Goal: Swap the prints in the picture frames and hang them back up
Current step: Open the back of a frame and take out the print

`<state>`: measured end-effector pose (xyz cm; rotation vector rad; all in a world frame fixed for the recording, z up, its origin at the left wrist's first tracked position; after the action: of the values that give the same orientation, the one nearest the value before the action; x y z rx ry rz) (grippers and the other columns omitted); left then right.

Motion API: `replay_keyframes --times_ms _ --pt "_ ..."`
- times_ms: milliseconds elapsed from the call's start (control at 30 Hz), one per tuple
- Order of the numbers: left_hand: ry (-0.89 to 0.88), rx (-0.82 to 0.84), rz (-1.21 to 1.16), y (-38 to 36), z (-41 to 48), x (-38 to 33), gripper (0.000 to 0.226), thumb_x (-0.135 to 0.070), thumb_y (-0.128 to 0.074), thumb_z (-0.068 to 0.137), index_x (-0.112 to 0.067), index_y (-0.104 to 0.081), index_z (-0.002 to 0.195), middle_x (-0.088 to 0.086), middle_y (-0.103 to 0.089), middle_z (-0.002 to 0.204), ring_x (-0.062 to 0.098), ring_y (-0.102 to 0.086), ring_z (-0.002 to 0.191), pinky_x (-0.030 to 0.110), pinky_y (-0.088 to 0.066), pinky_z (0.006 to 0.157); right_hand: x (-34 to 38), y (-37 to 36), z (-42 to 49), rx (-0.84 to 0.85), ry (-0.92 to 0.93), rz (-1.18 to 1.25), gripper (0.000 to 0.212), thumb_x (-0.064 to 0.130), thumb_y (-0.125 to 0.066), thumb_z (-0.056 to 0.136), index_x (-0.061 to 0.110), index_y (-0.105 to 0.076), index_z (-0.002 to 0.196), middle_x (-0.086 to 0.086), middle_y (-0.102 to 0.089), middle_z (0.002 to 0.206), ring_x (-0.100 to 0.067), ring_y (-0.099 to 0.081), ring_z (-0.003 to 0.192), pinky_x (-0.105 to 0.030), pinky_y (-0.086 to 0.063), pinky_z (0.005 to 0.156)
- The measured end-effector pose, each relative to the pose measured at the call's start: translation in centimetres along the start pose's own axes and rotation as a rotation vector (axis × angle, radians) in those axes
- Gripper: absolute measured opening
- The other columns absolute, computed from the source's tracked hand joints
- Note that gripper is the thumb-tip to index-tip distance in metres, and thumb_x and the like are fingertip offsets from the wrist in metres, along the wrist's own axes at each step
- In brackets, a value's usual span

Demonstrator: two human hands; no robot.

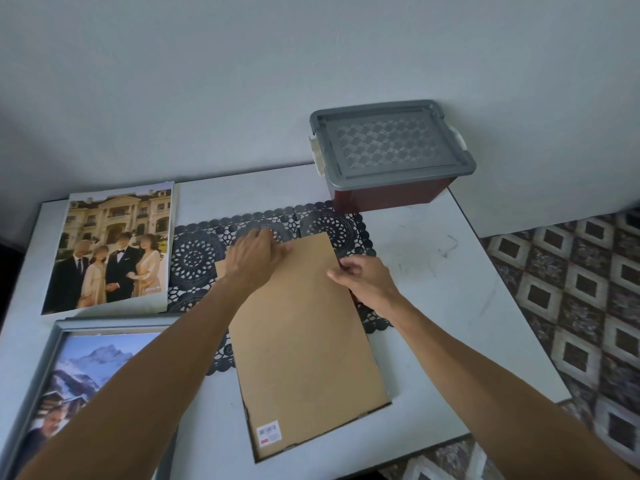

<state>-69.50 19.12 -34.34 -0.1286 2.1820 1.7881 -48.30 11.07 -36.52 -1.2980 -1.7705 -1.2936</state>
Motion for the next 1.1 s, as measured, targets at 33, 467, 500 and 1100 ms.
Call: replay_keyframes --times_ms 33,467,500,1100 --pt "0.011 -0.012 -0.002 -0.1 0.0 0.1 0.04 -0.055 -0.041 0.098 -0.015 -0.048 0.095 0.004 -0.054 0.098 0.027 -0.056 0.093 0.044 -0.046 0.083 -0.1 0.0 0.0 -0.019 0.009 -0.009 0.034 0.028 -0.08 0.082 0.014 -0.071 0.112 0.009 -0.074 0.097 -0.001 -0.069 0.09 -0.026 -0.056 0.09" --pt "0.121 -0.006 -0.065 0.0 0.1 1.7 0.038 -0.051 -0.032 0.102 -0.015 -0.044 0.1 0.002 -0.059 0.086 0.028 -0.061 0.085 0.048 -0.039 0.092 -0.8 -1.1 0.4 -0.035 -0.068 -0.119 0.04 0.032 -0.084 0.076 0.017 -0.064 0.106 0.004 -0.067 0.1 -0.01 -0.064 0.09 -0.019 -0.047 0.071" --pt "0.106 -0.002 -0.06 0.0 0.0 1.7 0.036 -0.049 -0.033 0.102 -0.015 -0.045 0.102 0.003 -0.061 0.091 0.029 -0.062 0.091 0.049 -0.038 0.093 -0.7 -1.0 0.5 -0.049 -0.065 -0.113 0.037 0.031 -0.083 0.078 0.017 -0.063 0.105 0.004 -0.066 0.1 -0.009 -0.062 0.088 -0.017 -0.045 0.068" --pt "0.645 -0.053 -0.292 -0.7 -6.1 7.2 0.048 -0.025 -0.046 0.098 0.0 -0.037 0.138 0.024 -0.03 0.142 0.041 -0.036 0.128 0.05 -0.038 0.101 -1.3 -0.7 0.3 -0.139 -0.017 -0.024 0.029 0.026 -0.068 0.093 0.012 -0.067 0.118 0.001 -0.068 0.109 -0.014 -0.064 0.1 -0.025 -0.049 0.086"
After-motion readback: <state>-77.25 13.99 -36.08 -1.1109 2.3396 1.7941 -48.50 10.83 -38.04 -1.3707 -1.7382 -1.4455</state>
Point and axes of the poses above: each hand's wrist, its own z-axis towards the middle knuckle, its own y-axis out of the back of the hand, x = y × z, the point moved 8 cm from there along z, towards the middle knuckle
